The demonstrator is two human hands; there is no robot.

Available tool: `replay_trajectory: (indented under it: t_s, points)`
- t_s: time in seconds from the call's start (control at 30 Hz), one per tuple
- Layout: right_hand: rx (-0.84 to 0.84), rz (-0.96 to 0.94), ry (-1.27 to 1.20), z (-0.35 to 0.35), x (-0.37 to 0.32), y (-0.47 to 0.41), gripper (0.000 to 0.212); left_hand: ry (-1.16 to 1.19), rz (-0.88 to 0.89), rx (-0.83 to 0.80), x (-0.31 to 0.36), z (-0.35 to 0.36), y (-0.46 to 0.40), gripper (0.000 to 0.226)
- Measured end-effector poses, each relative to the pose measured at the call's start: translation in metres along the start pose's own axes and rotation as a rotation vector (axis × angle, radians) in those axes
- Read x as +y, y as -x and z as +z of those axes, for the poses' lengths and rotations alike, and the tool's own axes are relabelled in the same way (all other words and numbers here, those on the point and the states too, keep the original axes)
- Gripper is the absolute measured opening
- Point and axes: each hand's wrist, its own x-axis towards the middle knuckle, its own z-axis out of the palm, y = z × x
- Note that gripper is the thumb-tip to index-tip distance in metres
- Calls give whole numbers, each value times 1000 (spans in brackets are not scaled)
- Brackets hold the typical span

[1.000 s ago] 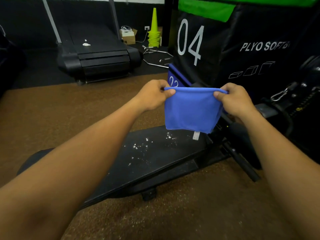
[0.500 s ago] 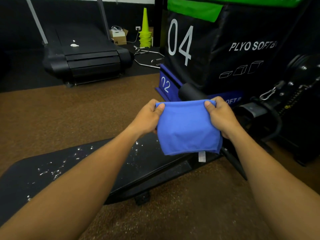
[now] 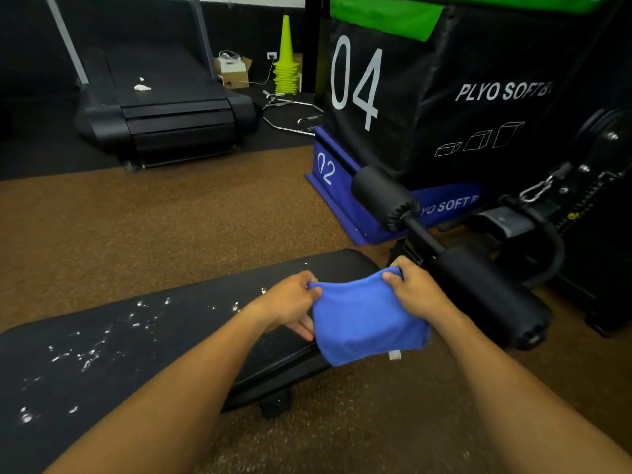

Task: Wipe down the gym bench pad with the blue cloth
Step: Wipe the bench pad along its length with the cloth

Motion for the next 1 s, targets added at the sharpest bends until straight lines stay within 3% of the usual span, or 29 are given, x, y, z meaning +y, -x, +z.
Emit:
replay_trajectory:
  t_s: [0.23, 0.5, 0.63, 0.73, 0.83, 1.0]
  points:
    - [-83, -16, 0, 21, 16, -14, 19, -212, -71, -105, -16, -11, -10, 12]
    - [42, -68, -87, 33, 9, -47, 18, -408, 112, 263, -15, -31, -42, 11]
    - [143, -67, -140, 38, 2, -60, 12, -440, 133, 366, -13, -38, -54, 9]
    - [159, -183, 46, 52, 5, -53, 45, -399, 126, 406, -14, -47, -58, 10]
    - [28, -389, 294, 75, 21, -34, 69, -411, 135, 455, -15, -66, -63, 30]
    - [-167, -497, 512, 96, 37, -16, 80, -494, 40, 423, -19, -98, -74, 55]
